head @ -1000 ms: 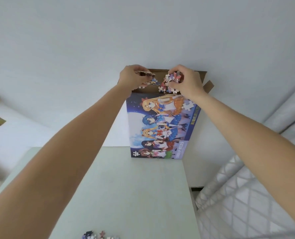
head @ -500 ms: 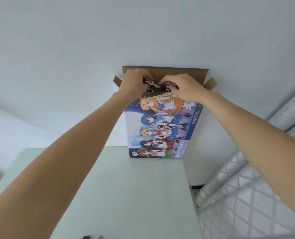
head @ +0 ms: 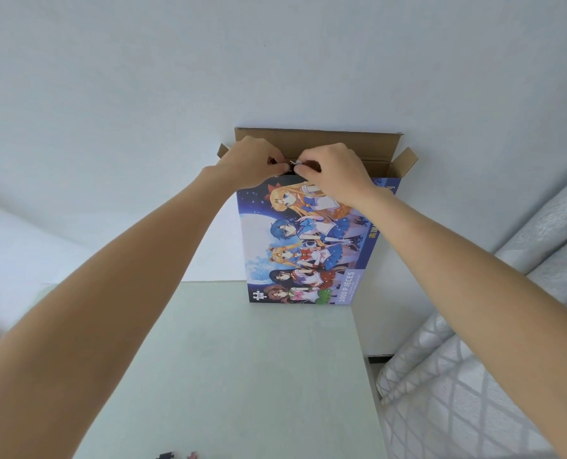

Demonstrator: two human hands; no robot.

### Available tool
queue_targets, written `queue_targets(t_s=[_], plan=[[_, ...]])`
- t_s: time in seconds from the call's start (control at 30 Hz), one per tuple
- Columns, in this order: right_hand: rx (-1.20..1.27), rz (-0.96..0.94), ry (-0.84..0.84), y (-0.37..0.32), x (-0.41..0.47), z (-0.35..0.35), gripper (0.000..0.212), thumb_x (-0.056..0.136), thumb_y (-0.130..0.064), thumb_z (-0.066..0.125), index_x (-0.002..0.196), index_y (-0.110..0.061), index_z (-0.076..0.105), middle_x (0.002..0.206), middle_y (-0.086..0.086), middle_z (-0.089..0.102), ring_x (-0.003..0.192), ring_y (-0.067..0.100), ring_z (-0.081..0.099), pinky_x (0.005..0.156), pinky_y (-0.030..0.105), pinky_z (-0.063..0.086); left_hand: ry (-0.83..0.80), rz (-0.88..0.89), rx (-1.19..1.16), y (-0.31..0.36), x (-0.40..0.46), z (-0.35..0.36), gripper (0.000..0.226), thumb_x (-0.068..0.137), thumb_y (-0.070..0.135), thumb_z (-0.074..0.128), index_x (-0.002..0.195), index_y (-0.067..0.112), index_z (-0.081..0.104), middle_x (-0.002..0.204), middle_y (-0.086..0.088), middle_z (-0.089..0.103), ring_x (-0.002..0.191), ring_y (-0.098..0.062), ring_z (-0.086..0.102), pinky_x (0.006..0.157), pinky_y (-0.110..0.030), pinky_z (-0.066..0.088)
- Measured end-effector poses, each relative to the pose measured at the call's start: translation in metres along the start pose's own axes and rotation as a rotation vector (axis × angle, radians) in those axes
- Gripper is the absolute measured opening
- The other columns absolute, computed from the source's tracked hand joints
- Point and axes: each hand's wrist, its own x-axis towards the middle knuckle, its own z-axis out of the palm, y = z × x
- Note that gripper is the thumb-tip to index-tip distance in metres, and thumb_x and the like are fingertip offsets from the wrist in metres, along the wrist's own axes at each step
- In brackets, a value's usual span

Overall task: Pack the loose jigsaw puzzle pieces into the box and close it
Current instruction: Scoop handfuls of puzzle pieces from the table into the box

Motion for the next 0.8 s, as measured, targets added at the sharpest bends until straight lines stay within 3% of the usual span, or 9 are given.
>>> queue_targets(t_s=[0.07,0.23,0.33,0.47,0.53,0.7,0.8], plan=[[-0.027,0.033,0.008,0.0,0.001,0.0,0.027,0.095,-0.03,0.049,0.101,-0.013,0.07,0.093,0.005,0.07,0.072,0.014,0.053,0.052,0.018,0.029,-0.014,-0.014,-0.002,-0.004,-0.001,0.0,0.031,0.095,0.037,0.047,0.104,0.017,0.068,0.094,-0.002,0.064,0.085,-0.02,0.052,0.066,-0.028,0.034],[0.012,0.033,0.056,-0.006,-0.005,-0.003,0.021,0.092,-0.022,0.054,0.106,-0.016,0.068,0.098,0.002,0.071,0.085,0.015,0.064,0.074,0.029,0.052,0.127,-0.005,-0.093,-0.014,-0.009,-0.002,0.018,0.089,0.028,0.058,0.099,0.018,0.07,0.097,-0.002,0.07,0.09,-0.021,0.062,0.083,-0.033,0.047],[-0.009,0.003,0.007,-0.009,-0.01,0.002,0.021,0.093,-0.021,0.052,0.103,-0.015,0.07,0.101,0.003,0.069,0.087,0.017,0.063,0.07,0.026,0.046,0.123,0.082,-0.082,-0.014,-0.017,-0.003,0.015,0.089,0.021,0.057,0.096,0.017,0.07,0.092,-0.001,0.071,0.085,-0.02,0.063,0.081,-0.033,0.05],[-0.043,0.005,-0.011,-0.011,-0.016,0.006,0.026,0.094,-0.025,0.049,0.11,-0.016,0.068,0.109,0.004,0.066,0.095,0.019,0.06,0.071,0.024,0.04,0.09,0.11,-0.064,-0.013,-0.024,-0.002,0.028,0.099,0.028,0.039,0.108,0.019,0.064,0.097,0.001,0.07,0.086,-0.019,0.06,0.077,-0.031,0.045],[-0.066,-0.017,0.06,-0.016,-0.022,0.003,0.024,0.094,-0.022,0.05,0.111,-0.016,0.066,0.109,0.003,0.066,0.098,0.02,0.058,0.072,0.026,0.042,0.172,0.105,-0.071,-0.012,-0.033,-0.003,0.028,0.099,0.03,0.038,0.111,0.021,0.062,0.098,0.003,0.07,0.085,-0.02,0.06,0.077,-0.03,0.043],[-0.033,-0.166,0.362,-0.049,-0.076,0.011,0.02,0.088,-0.01,0.052,0.098,-0.013,0.07,0.093,0.0,0.069,0.088,0.018,0.058,0.075,0.026,0.043,0.55,0.099,-0.121,-0.011,-0.115,0.014,0.025,0.094,0.029,0.044,0.103,0.022,0.067,0.094,0.007,0.07,0.087,-0.017,0.062,0.068,-0.03,0.048],[0.048,-0.111,0.333,-0.075,-0.136,0.047,0.018,0.086,-0.008,0.055,0.098,-0.01,0.069,0.092,0.002,0.069,0.088,0.022,0.06,0.08,0.028,0.044,0.526,-0.008,-0.232,-0.01,-0.19,0.047,0.023,0.092,0.029,0.047,0.101,0.023,0.067,0.092,0.011,0.07,0.088,-0.015,0.062,0.069,-0.027,0.048]])
